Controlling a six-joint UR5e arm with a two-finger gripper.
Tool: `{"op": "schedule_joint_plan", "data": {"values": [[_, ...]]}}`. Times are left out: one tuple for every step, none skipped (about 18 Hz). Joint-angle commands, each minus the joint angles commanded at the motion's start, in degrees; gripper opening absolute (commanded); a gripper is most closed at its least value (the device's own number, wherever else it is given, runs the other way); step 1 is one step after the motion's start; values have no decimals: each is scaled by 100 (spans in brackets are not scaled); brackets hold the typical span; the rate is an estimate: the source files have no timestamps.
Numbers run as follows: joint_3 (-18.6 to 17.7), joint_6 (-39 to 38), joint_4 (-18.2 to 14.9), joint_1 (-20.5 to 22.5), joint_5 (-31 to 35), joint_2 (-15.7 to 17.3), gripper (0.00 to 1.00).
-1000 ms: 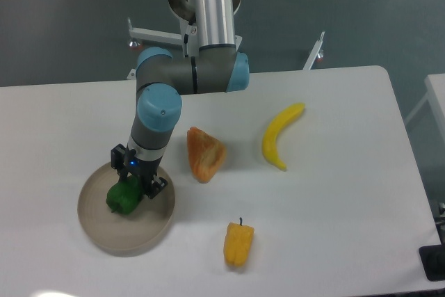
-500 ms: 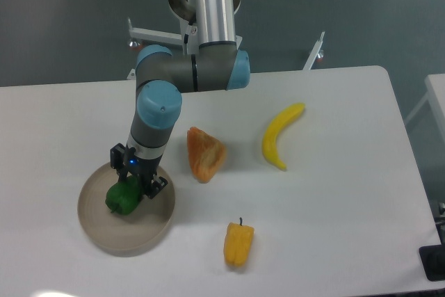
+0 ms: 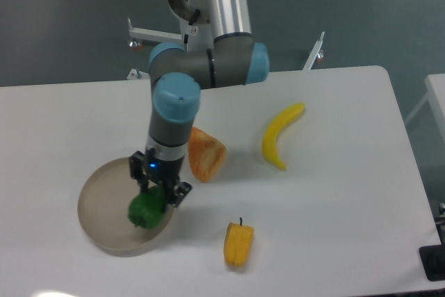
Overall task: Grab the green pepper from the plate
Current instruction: 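Lift the green pepper off the plate and carry it away from the plate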
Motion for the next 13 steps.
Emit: {"op": "schedule_joint_plan", "data": {"values": [[35, 105, -9, 106, 0, 9, 29], [70, 193, -18, 211, 9, 18, 29], [123, 264, -18, 299, 9, 18, 29], [176, 334, -26, 396, 9, 18, 29], [211, 413, -26, 492, 9, 18, 29], [220, 510, -26, 598, 17, 26, 29], [211, 641, -26, 712, 17, 79, 29], [211, 773, -35, 800, 26, 97, 29], [211, 888, -61, 897, 26, 97, 29], [211, 976, -88, 1028, 26, 106, 29], [211, 1090, -114, 1143, 26, 132, 29], [185, 1187, -114, 1196, 35, 149, 29], [159, 1257, -114, 1223, 87, 150, 29]]}}
